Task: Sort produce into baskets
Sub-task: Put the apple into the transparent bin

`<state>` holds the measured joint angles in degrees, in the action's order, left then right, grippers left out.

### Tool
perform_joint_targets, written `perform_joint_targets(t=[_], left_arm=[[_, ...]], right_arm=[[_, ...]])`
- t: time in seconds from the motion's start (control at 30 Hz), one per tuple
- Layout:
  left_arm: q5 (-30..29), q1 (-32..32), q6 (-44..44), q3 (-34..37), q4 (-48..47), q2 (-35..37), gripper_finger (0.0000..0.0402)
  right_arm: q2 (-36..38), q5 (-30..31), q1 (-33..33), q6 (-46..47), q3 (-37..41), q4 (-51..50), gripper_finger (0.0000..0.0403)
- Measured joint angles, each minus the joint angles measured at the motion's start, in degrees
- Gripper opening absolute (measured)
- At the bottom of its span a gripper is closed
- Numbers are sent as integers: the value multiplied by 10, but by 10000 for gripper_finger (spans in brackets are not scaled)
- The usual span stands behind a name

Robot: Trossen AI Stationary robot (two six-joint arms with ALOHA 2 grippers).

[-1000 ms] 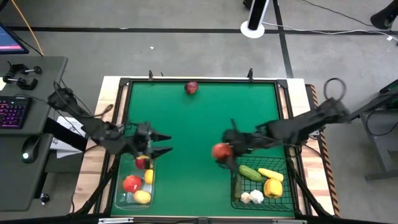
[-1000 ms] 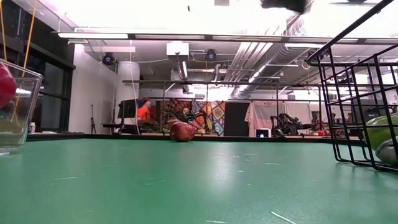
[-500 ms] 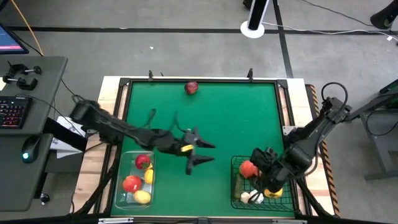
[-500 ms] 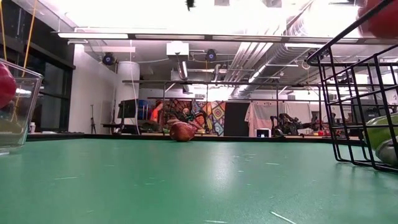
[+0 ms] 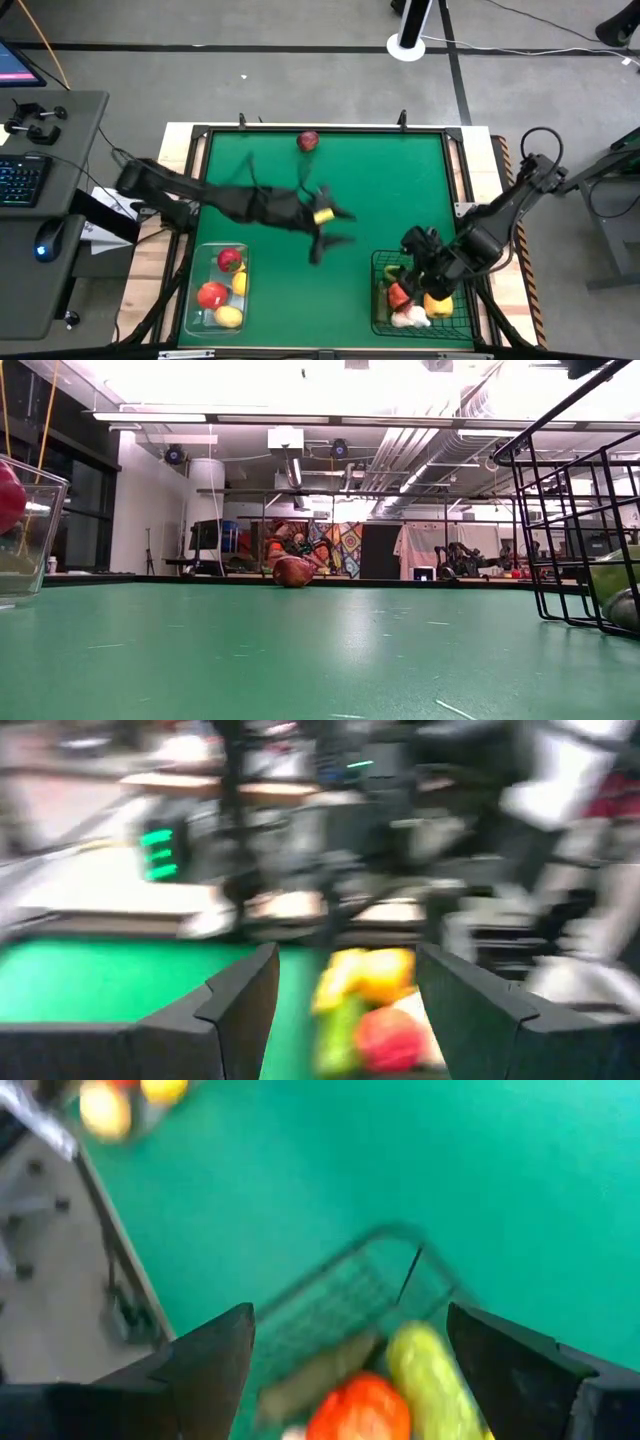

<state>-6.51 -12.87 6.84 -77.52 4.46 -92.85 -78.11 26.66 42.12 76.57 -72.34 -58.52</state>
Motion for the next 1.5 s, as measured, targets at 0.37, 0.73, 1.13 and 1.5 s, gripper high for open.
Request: perform_joint_targets(t=[0.37, 0.73, 1.13, 1.5], left_arm=[[-149, 152, 238, 0, -422, 92, 223], [-141, 235, 125, 0, -420, 82, 226], [36, 432, -65, 1, -348, -71, 383], [46, 490, -65, 1, -281, -154, 381]], right_arm=[[2, 23, -86, -148, 0, 38, 323], [2, 18, -134, -206, 0, 44, 323], [2, 23, -225, -95, 0, 46, 323], [2, 4, -275, -74, 0, 52, 323]])
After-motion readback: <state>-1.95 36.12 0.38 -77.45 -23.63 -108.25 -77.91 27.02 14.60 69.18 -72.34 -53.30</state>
